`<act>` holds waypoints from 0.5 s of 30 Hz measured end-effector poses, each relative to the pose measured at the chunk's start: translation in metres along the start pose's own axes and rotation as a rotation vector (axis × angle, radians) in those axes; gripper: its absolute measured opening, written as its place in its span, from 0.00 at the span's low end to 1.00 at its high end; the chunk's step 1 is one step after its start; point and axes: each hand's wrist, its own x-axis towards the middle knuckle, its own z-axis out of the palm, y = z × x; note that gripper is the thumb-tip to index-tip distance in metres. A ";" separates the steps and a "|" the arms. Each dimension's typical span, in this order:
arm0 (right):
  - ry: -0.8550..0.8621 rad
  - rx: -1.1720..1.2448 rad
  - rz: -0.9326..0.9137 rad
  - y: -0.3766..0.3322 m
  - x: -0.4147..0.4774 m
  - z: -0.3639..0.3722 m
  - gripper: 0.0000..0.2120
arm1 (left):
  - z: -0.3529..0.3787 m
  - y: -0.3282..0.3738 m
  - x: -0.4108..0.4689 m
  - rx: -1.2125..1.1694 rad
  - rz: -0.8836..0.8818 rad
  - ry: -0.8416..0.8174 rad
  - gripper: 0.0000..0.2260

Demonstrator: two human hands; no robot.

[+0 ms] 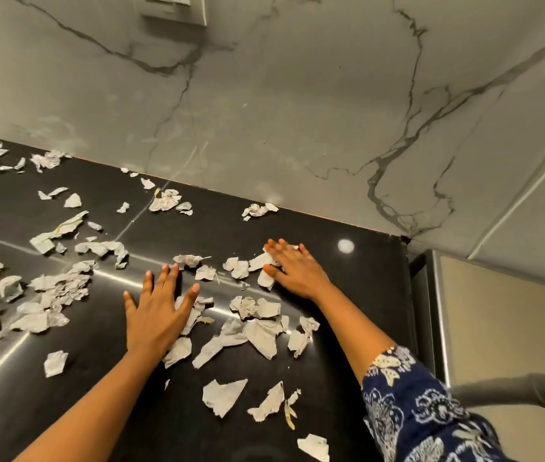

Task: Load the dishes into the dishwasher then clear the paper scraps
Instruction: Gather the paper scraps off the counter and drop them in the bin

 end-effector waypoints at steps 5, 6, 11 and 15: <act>-0.104 0.216 -0.055 -0.056 -0.030 0.004 0.24 | -0.007 -0.001 -0.005 -0.049 0.055 -0.062 0.39; -0.113 0.392 -0.045 -0.066 -0.039 -0.002 0.23 | -0.011 0.000 -0.009 -0.086 0.067 -0.092 0.40; 0.105 0.862 0.147 -0.070 -0.112 -0.021 0.24 | -0.034 -0.007 -0.061 -0.567 -0.013 -0.109 0.23; 0.153 0.708 0.270 -0.059 -0.198 0.011 0.40 | -0.041 -0.051 -0.123 -0.304 -0.033 0.187 0.29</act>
